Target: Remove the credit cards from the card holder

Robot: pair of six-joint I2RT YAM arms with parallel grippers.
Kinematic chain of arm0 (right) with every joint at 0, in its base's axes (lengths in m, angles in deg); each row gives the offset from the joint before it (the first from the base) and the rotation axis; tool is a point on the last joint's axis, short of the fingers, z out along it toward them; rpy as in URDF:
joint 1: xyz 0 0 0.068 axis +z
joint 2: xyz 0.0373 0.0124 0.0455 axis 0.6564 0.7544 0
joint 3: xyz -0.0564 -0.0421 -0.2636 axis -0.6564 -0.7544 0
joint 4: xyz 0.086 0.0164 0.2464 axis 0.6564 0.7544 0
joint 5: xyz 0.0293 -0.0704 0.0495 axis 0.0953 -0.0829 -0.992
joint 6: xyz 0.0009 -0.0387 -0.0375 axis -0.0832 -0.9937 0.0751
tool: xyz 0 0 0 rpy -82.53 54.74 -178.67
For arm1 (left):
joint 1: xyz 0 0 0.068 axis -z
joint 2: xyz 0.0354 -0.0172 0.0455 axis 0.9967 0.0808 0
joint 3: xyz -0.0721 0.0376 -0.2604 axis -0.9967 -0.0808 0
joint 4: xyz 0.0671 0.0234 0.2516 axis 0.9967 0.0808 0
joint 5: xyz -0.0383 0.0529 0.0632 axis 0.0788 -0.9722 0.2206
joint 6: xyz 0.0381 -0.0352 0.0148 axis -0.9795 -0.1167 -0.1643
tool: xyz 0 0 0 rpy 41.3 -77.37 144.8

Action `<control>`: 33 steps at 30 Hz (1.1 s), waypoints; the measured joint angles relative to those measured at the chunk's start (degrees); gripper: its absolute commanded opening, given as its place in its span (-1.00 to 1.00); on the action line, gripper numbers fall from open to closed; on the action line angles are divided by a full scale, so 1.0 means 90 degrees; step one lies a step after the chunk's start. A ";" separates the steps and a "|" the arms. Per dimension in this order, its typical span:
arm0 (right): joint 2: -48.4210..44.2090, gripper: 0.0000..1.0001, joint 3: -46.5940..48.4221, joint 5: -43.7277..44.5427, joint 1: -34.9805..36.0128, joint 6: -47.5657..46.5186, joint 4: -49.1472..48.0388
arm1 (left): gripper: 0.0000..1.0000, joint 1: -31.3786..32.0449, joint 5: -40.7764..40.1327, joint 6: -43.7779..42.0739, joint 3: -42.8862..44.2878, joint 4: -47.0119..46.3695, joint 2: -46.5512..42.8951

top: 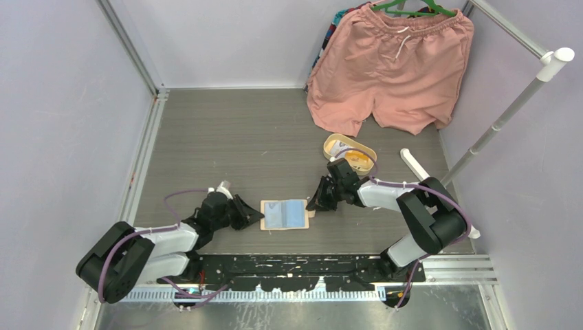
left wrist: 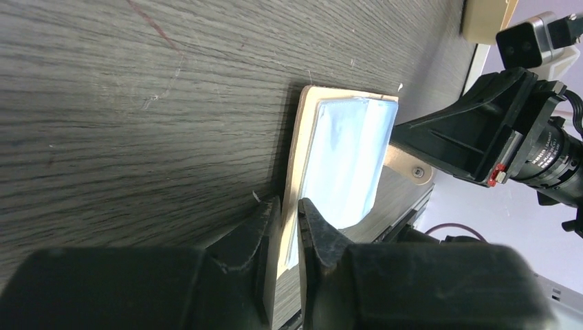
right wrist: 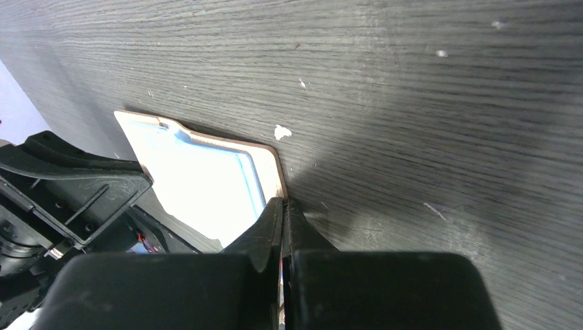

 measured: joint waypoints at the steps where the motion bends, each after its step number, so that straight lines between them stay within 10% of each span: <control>1: 0.0000 -0.98 0.0000 0.0000 0.0000 0.0000 0.0000 | -0.71 -0.0002 -0.0002 0.0005 0.0000 0.0012 0.0000; 9: 0.0070 -0.95 0.0000 -0.0124 -0.0044 -0.0002 -0.0080 | -1.00 -0.0007 -0.0061 0.0007 0.0002 0.0129 -0.0024; 15: 0.0029 0.11 0.0206 -0.0151 -0.0041 -0.0109 0.0107 | -1.00 -0.0007 -0.0061 -0.0034 0.0066 0.0231 -0.0024; 24: -0.0435 0.29 0.2385 0.1637 0.0675 -0.1056 0.2438 | -1.00 -0.0007 -0.0233 -0.0452 0.0474 0.1486 -0.0753; 33: 0.1214 0.35 0.4318 0.3024 0.2526 -0.1668 0.3077 | -0.99 -0.0007 -0.0415 -0.0651 0.0520 0.2161 -0.1154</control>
